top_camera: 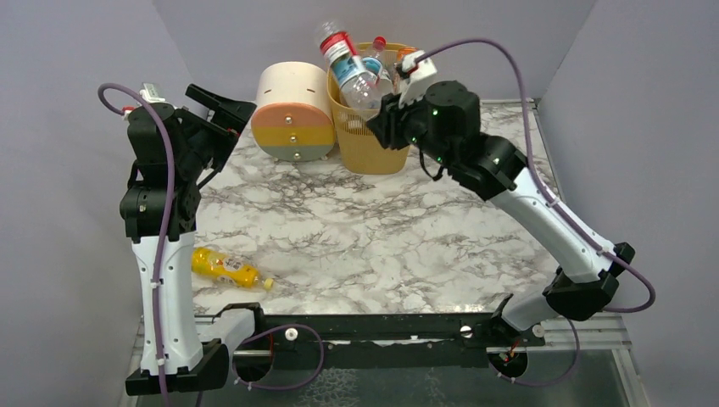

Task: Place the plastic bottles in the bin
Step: Pick up the plastic bottle at the center of the board, then place the plastic bottle in the trash bin.

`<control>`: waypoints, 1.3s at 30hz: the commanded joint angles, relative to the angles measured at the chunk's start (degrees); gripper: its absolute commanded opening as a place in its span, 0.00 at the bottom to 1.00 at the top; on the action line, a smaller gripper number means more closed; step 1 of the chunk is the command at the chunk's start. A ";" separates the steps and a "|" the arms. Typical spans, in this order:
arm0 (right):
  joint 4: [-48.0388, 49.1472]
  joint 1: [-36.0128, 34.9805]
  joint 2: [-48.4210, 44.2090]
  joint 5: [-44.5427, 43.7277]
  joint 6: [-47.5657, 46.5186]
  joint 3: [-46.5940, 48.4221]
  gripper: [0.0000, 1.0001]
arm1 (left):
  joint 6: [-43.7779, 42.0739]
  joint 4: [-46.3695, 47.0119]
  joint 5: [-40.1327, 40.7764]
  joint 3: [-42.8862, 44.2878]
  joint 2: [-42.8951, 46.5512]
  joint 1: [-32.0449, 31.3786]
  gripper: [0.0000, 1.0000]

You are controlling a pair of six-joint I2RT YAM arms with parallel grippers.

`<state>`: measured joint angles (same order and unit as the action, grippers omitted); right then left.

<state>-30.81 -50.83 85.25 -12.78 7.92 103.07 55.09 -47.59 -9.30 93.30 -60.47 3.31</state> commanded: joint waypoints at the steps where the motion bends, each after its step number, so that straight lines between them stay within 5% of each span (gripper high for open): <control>1: -0.82 6.46 0.09 0.37 1.69 5.74 0.01 | 0.38 2.97 -2.19 -2.10 0.78 0.12 0.99; 16: -0.55 22.17 14.29 12.19 12.53 17.00 0.01 | -0.61 4.03 -2.67 -7.44 1.97 0.09 0.99; 39: 6.10 23.73 17.51 10.38 23.38 6.52 0.01 | -0.60 4.53 -3.00 -8.92 2.63 0.11 0.99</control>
<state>-27.59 -27.64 101.69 -2.13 29.17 110.34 55.11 -44.64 -11.11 84.64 -59.05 3.31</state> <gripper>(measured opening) 0.369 0.989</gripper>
